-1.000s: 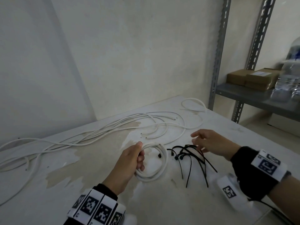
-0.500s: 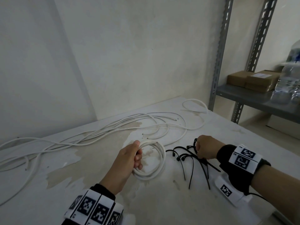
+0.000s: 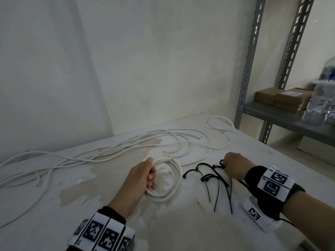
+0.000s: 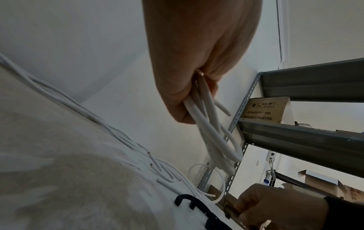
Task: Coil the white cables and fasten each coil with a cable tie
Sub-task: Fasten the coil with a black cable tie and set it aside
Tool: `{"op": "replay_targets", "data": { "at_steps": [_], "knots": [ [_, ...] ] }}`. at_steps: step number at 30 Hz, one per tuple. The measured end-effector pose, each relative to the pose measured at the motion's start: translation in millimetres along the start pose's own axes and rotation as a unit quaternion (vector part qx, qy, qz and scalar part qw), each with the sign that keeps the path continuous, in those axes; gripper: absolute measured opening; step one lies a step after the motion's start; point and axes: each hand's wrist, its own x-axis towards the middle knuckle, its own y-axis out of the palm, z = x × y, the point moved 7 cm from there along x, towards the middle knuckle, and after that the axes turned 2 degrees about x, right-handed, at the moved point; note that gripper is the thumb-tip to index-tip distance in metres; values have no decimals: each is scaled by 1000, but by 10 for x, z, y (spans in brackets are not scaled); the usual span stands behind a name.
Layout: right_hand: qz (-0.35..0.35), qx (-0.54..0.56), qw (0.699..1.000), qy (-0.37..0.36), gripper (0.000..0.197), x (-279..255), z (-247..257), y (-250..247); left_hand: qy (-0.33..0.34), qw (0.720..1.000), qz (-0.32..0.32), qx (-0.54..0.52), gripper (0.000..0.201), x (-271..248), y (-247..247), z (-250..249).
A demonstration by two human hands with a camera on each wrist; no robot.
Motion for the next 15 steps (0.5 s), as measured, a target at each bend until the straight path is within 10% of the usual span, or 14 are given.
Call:
{"op": "replay_targets", "data": {
  "at_steps": [8,15],
  "knots": [
    [-133,173,962,-166,24,-282,551,-391,7,999,-40,-12,38,11,-167,-26],
    [-110,299,908,-274,28,-673,1174,-292,11,997,-81,-10,39,-41,-431,-18]
  ]
}}
